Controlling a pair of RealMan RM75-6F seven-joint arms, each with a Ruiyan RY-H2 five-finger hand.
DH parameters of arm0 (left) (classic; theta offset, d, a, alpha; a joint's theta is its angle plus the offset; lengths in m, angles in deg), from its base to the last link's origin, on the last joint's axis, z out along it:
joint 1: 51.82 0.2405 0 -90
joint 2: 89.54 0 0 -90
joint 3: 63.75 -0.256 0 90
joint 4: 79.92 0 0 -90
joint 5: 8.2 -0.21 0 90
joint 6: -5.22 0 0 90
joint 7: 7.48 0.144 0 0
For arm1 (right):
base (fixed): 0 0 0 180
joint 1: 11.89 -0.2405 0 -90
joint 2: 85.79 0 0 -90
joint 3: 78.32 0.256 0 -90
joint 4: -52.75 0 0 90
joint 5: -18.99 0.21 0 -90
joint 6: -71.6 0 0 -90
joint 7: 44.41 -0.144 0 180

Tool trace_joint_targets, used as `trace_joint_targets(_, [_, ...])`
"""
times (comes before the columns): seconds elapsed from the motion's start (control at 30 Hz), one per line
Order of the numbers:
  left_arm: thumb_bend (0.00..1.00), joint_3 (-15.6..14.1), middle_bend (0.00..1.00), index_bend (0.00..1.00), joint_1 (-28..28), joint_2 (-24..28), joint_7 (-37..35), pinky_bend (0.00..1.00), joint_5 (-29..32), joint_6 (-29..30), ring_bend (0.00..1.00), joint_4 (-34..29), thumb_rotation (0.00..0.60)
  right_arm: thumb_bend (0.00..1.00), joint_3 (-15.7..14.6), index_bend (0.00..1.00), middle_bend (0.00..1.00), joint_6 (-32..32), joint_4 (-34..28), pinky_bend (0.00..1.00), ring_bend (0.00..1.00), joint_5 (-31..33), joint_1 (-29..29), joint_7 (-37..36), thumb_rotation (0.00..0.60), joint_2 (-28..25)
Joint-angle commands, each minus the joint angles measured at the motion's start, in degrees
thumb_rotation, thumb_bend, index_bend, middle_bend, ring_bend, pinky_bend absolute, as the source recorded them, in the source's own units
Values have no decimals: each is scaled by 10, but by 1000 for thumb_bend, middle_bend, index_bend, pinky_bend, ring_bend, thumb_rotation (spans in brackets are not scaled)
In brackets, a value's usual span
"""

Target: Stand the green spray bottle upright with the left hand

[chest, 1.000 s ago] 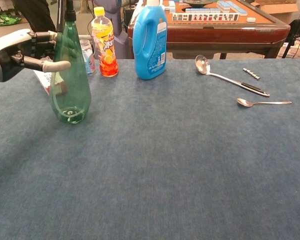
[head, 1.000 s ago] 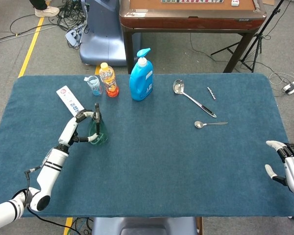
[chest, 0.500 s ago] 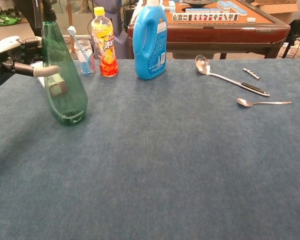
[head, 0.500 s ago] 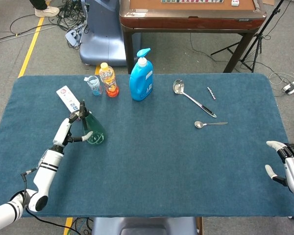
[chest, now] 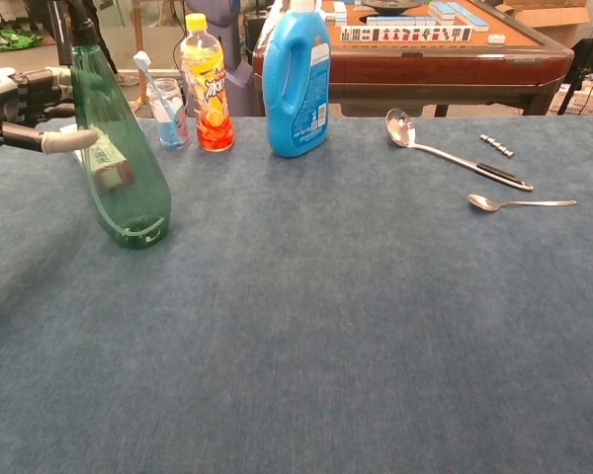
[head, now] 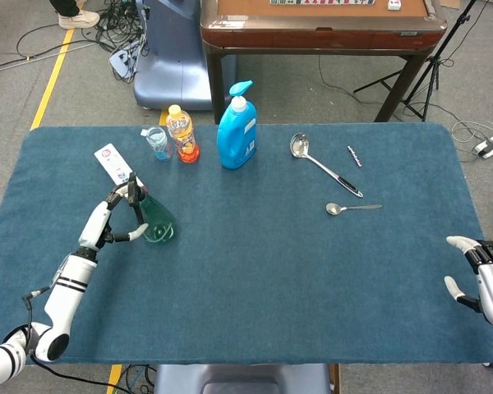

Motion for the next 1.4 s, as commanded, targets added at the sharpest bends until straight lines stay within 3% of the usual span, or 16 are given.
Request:
trace_joint_targets(0.03, [270,-2,120,123,2,7,5,0,-1,-4,3,-8,523,280,0,238,269,1,0,254,202,0,1,-1,600,0])
trace_joint_targets(0.3, [270,-9,46,34,10,32,29,0,3,-10,0,-40,482,279,-1,238,269,4,2,254,202,0,3,-4,600,1])
trace_joint_targets(0.57, [270,-12,44,32,26,58,41,0,8,-5,0,-61,483,280,0,238,269,1,6,254,202,1,2,-7,600,1])
trace_joint_targets(0.7, [270,-13,44,37,38,73,46,0,12,3,0,-74,514,280,0,238,269,-1,7,254,202,1,1,-7,600,1])
trace_joint_targets(0.87, [270,-17,44,39,57,100,60,0,18,14,0,-94,600,280,1,238,269,-6,10,254,202,4,-1,-8,600,2])
trace_joint_targets(0.93, [270,-19,44,40,67,113,72,0,23,19,0,-104,600,280,1,238,269,-9,11,254,202,5,-3,-8,600,3])
trace_joint_targets(1.1, [270,-28,44,48,92,142,138,0,38,38,0,-132,600,280,1,238,269,-14,15,254,202,6,-6,-10,600,7])
trace_joint_targets(1.4, [270,-47,44,113,151,176,344,0,59,129,0,-212,600,280,1,238,269,-24,19,253,202,6,-12,-13,600,9])
